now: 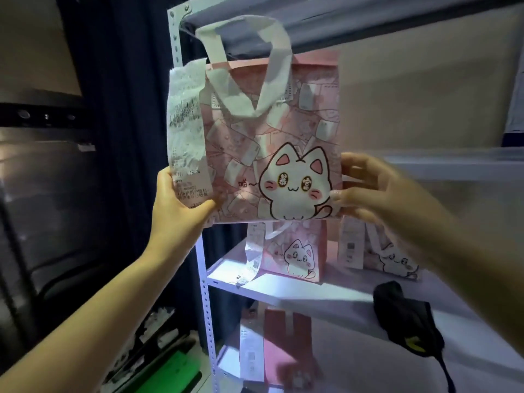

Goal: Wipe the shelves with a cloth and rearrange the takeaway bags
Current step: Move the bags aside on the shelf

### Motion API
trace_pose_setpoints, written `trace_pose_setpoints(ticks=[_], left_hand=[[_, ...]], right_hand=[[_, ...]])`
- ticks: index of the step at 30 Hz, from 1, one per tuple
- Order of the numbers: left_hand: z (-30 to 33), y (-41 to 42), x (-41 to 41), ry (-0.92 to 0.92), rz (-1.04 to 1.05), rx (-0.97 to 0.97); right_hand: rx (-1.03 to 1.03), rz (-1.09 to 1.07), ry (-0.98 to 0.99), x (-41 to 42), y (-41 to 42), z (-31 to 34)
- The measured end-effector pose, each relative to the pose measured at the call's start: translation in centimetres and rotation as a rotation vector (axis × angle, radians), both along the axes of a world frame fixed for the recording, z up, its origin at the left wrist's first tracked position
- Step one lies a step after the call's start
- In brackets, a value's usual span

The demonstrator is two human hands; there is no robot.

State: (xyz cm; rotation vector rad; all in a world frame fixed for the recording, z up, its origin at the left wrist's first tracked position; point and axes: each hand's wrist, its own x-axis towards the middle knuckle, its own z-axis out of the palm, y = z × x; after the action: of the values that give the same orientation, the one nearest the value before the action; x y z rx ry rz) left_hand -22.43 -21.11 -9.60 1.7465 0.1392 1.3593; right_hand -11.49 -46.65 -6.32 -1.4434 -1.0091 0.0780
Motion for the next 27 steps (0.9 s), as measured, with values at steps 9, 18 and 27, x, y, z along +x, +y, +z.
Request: trace_pose_setpoints(ticks=[9, 18, 27], left_hand=[[-7.5, -0.3, -3.1, 0.142, 0.066, -0.052], [-15.0, -0.7, -1.4, 0.369, -0.005, -0.141], [-18.7, 0.7, 4.8, 0.534, -0.051, -0.132]], right_hand=[[-0.068, 0.032, 0.126, -1.7, 0.4, -6.6], [-0.171, -0.093, 0.139, -0.2, -0.1, -14.8], [-0.228, -0.179, 0.235, 5.2, 1.6, -19.8]])
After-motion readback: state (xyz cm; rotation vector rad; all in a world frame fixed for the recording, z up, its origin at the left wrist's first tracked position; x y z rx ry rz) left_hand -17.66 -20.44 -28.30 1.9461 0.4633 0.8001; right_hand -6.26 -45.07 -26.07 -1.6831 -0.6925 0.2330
